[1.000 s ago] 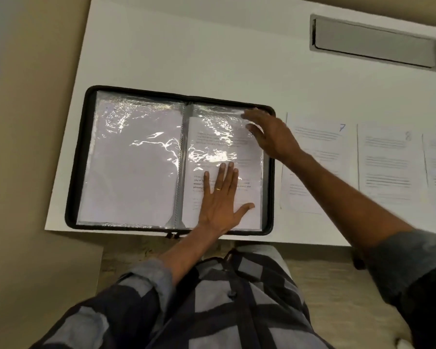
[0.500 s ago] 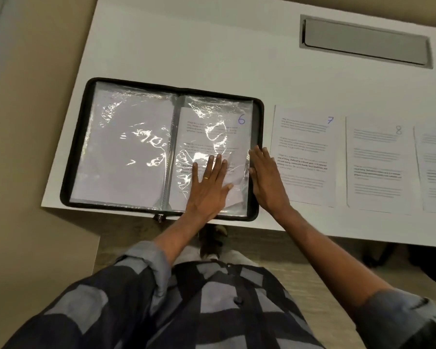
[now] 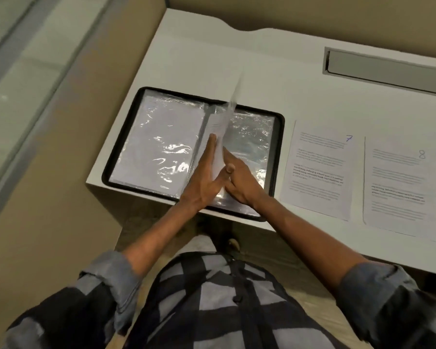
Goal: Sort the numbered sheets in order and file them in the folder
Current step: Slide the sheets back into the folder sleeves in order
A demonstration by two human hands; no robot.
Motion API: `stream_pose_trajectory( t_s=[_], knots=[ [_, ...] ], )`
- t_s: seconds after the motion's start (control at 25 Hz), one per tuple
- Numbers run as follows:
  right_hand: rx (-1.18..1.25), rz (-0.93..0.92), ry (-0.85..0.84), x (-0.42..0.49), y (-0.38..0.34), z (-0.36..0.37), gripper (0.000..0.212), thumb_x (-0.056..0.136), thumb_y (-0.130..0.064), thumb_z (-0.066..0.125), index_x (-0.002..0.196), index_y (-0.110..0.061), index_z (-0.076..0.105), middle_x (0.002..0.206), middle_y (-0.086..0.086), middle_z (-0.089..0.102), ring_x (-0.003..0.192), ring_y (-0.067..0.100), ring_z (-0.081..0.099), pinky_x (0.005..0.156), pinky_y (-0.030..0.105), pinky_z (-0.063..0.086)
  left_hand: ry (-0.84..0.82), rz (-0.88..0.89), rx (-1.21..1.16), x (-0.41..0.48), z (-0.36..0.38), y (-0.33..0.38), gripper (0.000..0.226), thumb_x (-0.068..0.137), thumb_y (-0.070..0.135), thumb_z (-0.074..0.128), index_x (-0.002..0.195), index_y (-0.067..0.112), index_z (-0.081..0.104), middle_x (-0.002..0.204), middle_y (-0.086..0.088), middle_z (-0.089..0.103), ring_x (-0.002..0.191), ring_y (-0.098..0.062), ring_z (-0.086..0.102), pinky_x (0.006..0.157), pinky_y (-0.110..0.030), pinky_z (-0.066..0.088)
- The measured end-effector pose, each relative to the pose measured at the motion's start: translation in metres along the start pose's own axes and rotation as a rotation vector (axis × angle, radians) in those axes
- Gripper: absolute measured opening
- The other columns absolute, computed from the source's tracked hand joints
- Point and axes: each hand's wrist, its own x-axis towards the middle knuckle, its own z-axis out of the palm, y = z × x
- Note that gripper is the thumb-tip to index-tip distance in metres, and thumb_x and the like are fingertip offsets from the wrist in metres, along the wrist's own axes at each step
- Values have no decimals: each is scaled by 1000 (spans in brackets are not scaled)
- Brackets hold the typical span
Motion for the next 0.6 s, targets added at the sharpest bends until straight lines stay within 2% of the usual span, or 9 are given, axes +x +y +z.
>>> stream_pose_trajectory(
  t_s=[0.04, 0.12, 0.2, 0.24, 0.32, 0.36, 0.44, 0.52, 0.6],
  knots=[
    [17, -22, -29, 6, -10, 6, 65, 105, -43, 41, 162, -23, 17, 164, 2, 34, 142, 23, 46, 118, 44, 39, 40, -2, -8, -4, -15, 8, 103, 87, 80, 45, 163, 28, -3, 171, 9, 0, 156, -5, 7, 125, -30, 16],
    [11, -67, -76, 17, -28, 21, 71, 104, -44, 40, 163, -16, 11, 168, 8, 23, 150, 26, 35, 123, 41, 30, 100, 0, 14, -12, -45, 13, 93, 95, 57, 59, 163, 34, -1, 171, 11, 4, 155, -5, 11, 124, -29, 19],
    [-55, -151, -103, 29, -40, 43, 77, 105, -54, 34, 162, -9, 10, 169, 10, 15, 155, 23, 21, 126, 39, 22, 151, -13, 74, -20, -75, 6, 79, 105, 27, 52, 162, 36, -2, 171, 13, 4, 155, -4, 11, 123, -23, 18],
    [-97, -168, -122, 34, -44, 54, 78, 105, -57, 32, 162, -9, 9, 170, 9, 12, 157, 20, 16, 127, 41, 21, 181, -23, 122, -24, -88, -1, 76, 106, 14, 47, 163, 34, -1, 171, 13, 3, 155, -5, 11, 120, -16, 16],
    [-182, -145, -167, 46, -46, 75, 77, 105, -58, 31, 163, -14, 6, 171, 5, 5, 158, 18, 9, 127, 44, 19, 263, -8, 258, -32, -112, -22, 77, 103, -3, 43, 164, 26, 4, 171, 8, 5, 156, -8, 10, 112, -2, 13],
    [-208, -111, -189, 53, -46, 86, 74, 106, -56, 31, 163, -16, 5, 171, 3, 2, 158, 18, 5, 128, 45, 17, 303, 16, 326, -35, -123, -35, 76, 102, -6, 44, 164, 20, 8, 171, 3, 6, 156, -10, 10, 111, 1, 13],
    [-212, -34, -233, 64, -42, 103, 69, 109, -50, 30, 163, -16, 5, 171, 3, -4, 158, 20, -2, 129, 44, 11, 323, 28, 439, -38, -141, -64, 74, 103, 2, 51, 163, 13, 10, 171, -2, 1, 156, -11, 7, 115, -8, 17],
    [-236, 13, -285, 73, -38, 118, 67, 109, -47, 28, 163, -13, 6, 171, 5, -6, 158, 22, -4, 129, 44, 8, 278, -35, 531, -39, -154, -98, 81, 103, 24, 57, 163, 13, 4, 171, -2, -7, 155, -12, 3, 116, -24, 24],
    [-309, 30, -326, 82, -36, 134, 68, 109, -48, 26, 163, -10, 7, 171, 8, -4, 158, 27, -3, 128, 47, 11, 188, -97, 608, -37, -162, -130, 86, 102, 43, 53, 163, 11, 1, 171, -5, -11, 157, -19, -3, 123, -35, 20]
  ],
)
